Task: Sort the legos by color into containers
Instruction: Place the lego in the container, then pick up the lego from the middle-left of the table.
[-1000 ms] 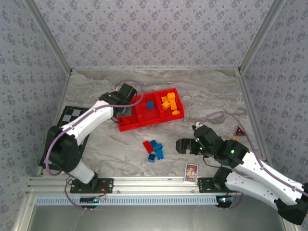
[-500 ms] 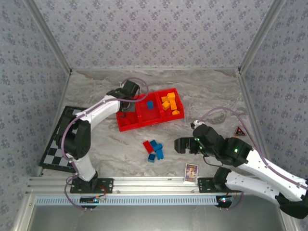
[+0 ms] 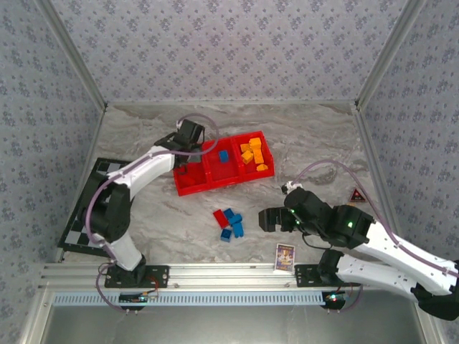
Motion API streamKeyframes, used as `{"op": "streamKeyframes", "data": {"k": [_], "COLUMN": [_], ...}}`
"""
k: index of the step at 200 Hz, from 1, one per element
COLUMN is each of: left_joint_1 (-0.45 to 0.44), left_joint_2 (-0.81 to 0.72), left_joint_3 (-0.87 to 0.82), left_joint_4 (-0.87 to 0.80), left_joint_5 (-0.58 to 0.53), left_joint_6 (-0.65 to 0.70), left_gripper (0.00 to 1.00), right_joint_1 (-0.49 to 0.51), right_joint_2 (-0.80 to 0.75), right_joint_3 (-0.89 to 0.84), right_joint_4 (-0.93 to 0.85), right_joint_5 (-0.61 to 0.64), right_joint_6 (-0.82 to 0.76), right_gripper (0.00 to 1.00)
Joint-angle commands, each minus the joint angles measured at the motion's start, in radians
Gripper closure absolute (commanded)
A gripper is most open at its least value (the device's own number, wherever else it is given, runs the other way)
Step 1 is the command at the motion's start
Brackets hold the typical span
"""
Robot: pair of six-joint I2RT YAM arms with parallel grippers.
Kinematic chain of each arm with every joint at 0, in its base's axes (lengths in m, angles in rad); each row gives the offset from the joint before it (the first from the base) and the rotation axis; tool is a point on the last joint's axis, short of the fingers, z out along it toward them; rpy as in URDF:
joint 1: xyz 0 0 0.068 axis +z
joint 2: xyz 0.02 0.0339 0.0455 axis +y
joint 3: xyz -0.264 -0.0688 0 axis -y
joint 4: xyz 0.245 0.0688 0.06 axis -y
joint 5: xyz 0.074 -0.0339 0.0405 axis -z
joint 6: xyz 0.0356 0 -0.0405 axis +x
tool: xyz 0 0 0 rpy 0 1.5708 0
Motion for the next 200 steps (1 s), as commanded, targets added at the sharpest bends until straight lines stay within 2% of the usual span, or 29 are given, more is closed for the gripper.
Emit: {"op": "streamKeyframes", "data": {"k": [1,39,82,102,127,159,200], "left_joint_1": [-0.001,-0.048,-0.161,-0.198,-0.226,-0.291,-0.395], "left_joint_2": [-0.12,-0.24,-0.321,-0.337,-0.33,-0.326,-0.232], "left_joint_3": [-0.04,-0.126,-0.207,-0.244,-0.3,-0.39,-0.385], "left_joint_4": [0.053,0.024,-0.057,-0.11,-0.14,-0.085,-0.072], "left_joint_5": [0.036,0.096,0.143,0.156,0.228,0.263,0.246], "left_joint_6": [0.01,0.017,-0.025,-0.113,-0.248,-0.44,-0.57], "left_gripper": [0.32,0.11,0.01,0.0,0.0,0.0,0.04], "right_joint_1": [0.006,0.009,0.01,0.011,0.013,0.013,0.015], "right_joint_2": [0.004,0.034,0.099,0.13,0.154,0.17,0.166], "right_joint_3": [-0.004,-0.012,-0.003,0.006,0.01,0.006,-0.017], "right_joint_4": [-0.01,0.021,0.063,0.071,0.079,0.088,0.107], "right_joint_5": [0.032,0.026,-0.008,-0.011,-0.009,-0.002,-0.009], "right_joint_6": [0.021,0.02,-0.009,-0.017,-0.021,-0.019,-0.007], "right_gripper": [0.0,0.0,0.0,0.0,0.0,0.01,0.0]}}
